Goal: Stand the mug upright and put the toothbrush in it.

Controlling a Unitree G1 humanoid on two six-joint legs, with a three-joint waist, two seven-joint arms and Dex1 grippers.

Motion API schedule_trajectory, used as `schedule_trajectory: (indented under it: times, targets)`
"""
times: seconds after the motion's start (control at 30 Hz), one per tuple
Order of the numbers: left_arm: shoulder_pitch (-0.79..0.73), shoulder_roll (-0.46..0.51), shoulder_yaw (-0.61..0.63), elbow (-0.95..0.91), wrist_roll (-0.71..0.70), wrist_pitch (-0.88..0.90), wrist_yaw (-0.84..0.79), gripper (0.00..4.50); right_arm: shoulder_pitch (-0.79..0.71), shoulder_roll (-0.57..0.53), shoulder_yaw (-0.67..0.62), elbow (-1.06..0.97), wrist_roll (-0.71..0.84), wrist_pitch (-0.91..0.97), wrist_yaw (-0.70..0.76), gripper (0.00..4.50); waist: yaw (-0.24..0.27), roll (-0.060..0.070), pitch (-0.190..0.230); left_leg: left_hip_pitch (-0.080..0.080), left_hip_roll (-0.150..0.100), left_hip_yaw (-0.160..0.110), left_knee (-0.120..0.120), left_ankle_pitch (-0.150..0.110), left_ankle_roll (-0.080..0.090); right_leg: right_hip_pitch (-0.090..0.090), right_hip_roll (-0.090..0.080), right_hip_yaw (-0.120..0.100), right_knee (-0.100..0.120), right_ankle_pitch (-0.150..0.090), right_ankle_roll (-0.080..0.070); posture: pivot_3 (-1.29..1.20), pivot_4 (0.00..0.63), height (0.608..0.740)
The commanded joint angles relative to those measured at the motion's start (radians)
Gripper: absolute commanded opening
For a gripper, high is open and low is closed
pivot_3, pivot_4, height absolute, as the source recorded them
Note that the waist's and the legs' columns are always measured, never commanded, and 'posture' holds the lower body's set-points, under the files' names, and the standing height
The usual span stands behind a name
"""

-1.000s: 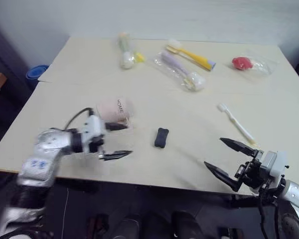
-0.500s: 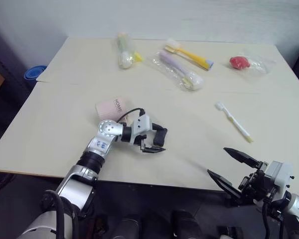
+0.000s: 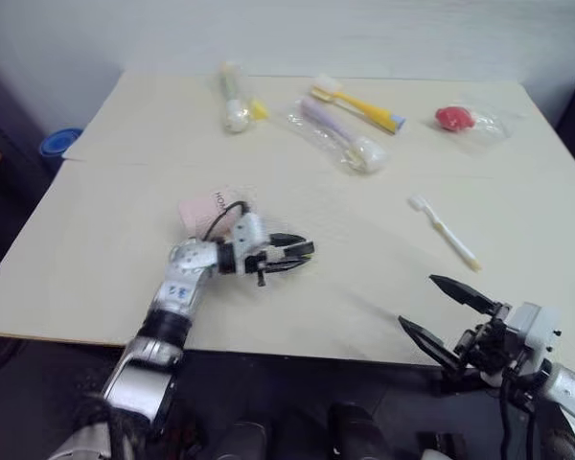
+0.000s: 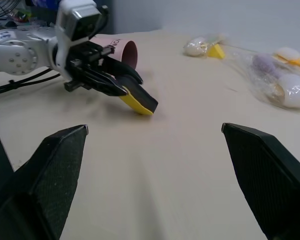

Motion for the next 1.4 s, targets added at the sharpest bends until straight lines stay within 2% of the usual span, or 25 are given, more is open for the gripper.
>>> schedule_trajectory:
  times: [0.03, 0.1, 0.2, 0.23, 0.27, 0.33, 0.37, 0.47, 0.5, 0.67, 0.8, 0.93, 1.03, 1.2, 1.3, 1.4]
  targets:
    - [0.128, 0.083, 0.203, -0.353, -0.184, 0.200, 0.153, 1.91, -0.043, -0.004, 0.014, 0.037, 0.020, -0.031, 0.062, 4.50, -0.003, 0.000, 0.000, 0.000, 0.000, -0.003, 0.000, 0.000, -0.001, 0.000, 0.001, 0.001, 0.000, 0.001, -0.001, 0.00, 0.150, 0.740]
    - [0.198, 0.117, 0.286, -0.471, -0.254, 0.303, 0.236, 1.91, -0.070, -0.004, 0.024, 0.061, 0.021, -0.039, 0.087, 4.50, -0.001, 0.001, 0.000, 0.001, 0.001, -0.006, 0.000, -0.001, -0.002, 0.000, 0.003, 0.001, -0.001, 0.001, -0.002, 0.00, 0.150, 0.740]
    - [0.317, 0.159, 0.433, -0.537, -0.295, 0.378, 0.342, 1.91, -0.114, -0.001, 0.037, 0.104, 0.025, -0.045, 0.126, 4.50, 0.011, 0.002, 0.000, 0.002, 0.000, -0.008, 0.001, -0.001, -0.002, 0.001, 0.003, 0.002, -0.002, 0.001, -0.003, 0.00, 0.150, 0.740]
    - [0.346, 0.167, 0.468, -0.548, -0.305, 0.391, 0.364, 1.91, -0.124, 0.000, 0.039, 0.118, 0.025, -0.048, 0.137, 4.50, 0.012, 0.002, 0.000, 0.002, 0.000, -0.008, 0.001, -0.001, -0.002, 0.001, 0.004, 0.002, -0.002, 0.001, -0.003, 0.00, 0.150, 0.740]
    - [0.403, 0.202, 0.463, -0.563, -0.275, 0.372, 0.319, 1.91, -0.138, 0.001, 0.044, 0.150, 0.024, -0.056, 0.159, 4.50, 0.012, 0.002, 0.000, 0.002, -0.001, -0.008, 0.001, -0.001, -0.002, 0.001, 0.004, 0.002, -0.003, 0.001, -0.003, 0.00, 0.150, 0.740]
    - [0.470, 0.252, 0.415, -0.596, -0.267, 0.381, 0.236, 1.91, -0.164, 0.001, 0.046, 0.222, 0.022, -0.074, 0.204, 4.50, 0.017, 0.001, 0.000, 0.002, -0.001, -0.008, 0.001, -0.001, -0.002, 0.001, 0.004, 0.002, -0.003, 0.001, -0.003, 0.00, 0.150, 0.740]
    - [0.477, 0.271, 0.383, -0.603, -0.250, 0.375, 0.218, 2.06, -0.173, 0.001, 0.044, 0.254, 0.021, -0.086, 0.226, 4.50, 0.022, 0.002, 0.000, 0.002, -0.001, -0.010, 0.001, -0.001, -0.002, 0.002, 0.004, 0.002, -0.004, 0.001, -0.004, 0.00, 0.150, 0.740]
    - [0.430, 0.286, 0.272, -0.596, -0.185, 0.366, 0.211, 2.67, -0.188, -0.001, 0.025, 0.333, 0.020, -0.128, 0.278, 4.50, 0.044, 0.002, 0.000, 0.002, -0.005, -0.013, 0.002, -0.001, -0.001, 0.004, 0.003, 0.003, -0.005, 0.001, -0.004, 0.00, 0.150, 0.740]
    - [0.414, 0.286, 0.242, -0.593, -0.171, 0.363, 0.204, 3.01, -0.191, -0.002, 0.019, 0.353, 0.020, -0.141, 0.291, 4.50, 0.045, 0.002, 0.000, 0.002, -0.006, -0.015, 0.002, -0.001, -0.001, 0.005, 0.003, 0.002, -0.005, 0.002, -0.004, 0.00, 0.150, 0.740]
    - [0.260, 0.151, 0.060, -0.520, -0.072, 0.479, 0.363, 4.47, -0.150, -0.008, -0.026, 0.414, 0.017, -0.215, 0.339, 4.50, 0.039, 0.002, 0.000, 0.001, -0.007, -0.015, 0.001, -0.001, -0.001, 0.003, 0.003, 0.003, -0.003, 0.002, -0.004, 0.00, 0.150, 0.740]
    - [0.161, 0.060, -0.040, -0.392, 0.052, 0.562, 0.501, 4.47, -0.080, 0.006, -0.047, 0.376, 0.022, -0.238, 0.325, 4.50, 0.030, 0.002, -0.001, 0.001, -0.006, -0.015, 0.000, -0.001, -0.001, 0.001, 0.004, 0.003, -0.002, 0.002, -0.004, 0.00, 0.150, 0.740]
    - [0.080, 0.024, -0.136, -0.313, 0.114, 0.651, 0.507, 4.47, 0.013, 0.030, -0.048, 0.287, 0.019, -0.254, 0.295, 4.50, 0.024, 0.002, -0.001, 0.001, -0.006, -0.017, 0.001, -0.001, -0.002, 0.000, 0.005, 0.005, -0.002, 0.002, -0.003, 0.00, 0.150, 0.740]
    - [0.037, 0.035, -0.184, -0.282, 0.179, 0.661, 0.515, 3.90, 0.051, 0.042, -0.042, 0.222, 0.011, -0.243, 0.252, 4.50, 0.023, 0.003, -0.001, 0.002, -0.006, -0.017, 0.001, -0.001, -0.002, 0.000, 0.005, 0.005, -0.002, 0.002, -0.003, 0.00, 0.150, 0.740]
    - [0.064, 0.051, -0.168, -0.301, 0.180, 0.648, 0.485, 2.33, 0.064, 0.041, -0.018, 0.131, -0.003, -0.203, 0.176, 4.50, 0.017, 0.003, -0.001, 0.002, -0.006, -0.018, 0.001, -0.001, -0.002, 0.000, 0.005, 0.006, -0.002, 0.002, -0.003, 0.00, 0.150, 0.740]
    - [0.110, 0.027, -0.061, -0.352, 0.058, 0.574, 0.421, 1.52, 0.038, 0.028, -0.002, 0.081, 0.012, -0.158, 0.139, 4.50, 0.013, 0.003, -0.001, 0.002, -0.006, -0.018, 0.001, -0.001, -0.002, 0.000, 0.005, 0.006, -0.002, 0.002, -0.003, 0.00, 0.150, 0.740]
    - [0.159, -0.010, 0.117, -0.429, -0.113, 0.434, 0.354, 1.45, -0.001, 0.000, 0.038, 0.019, 0.031, -0.101, 0.140, 4.50, 0.015, 0.003, -0.001, 0.001, -0.006, -0.018, 0.002, -0.001, -0.003, -0.001, 0.004, 0.005, -0.002, 0.002, -0.003, 0.00, 0.150, 0.740]
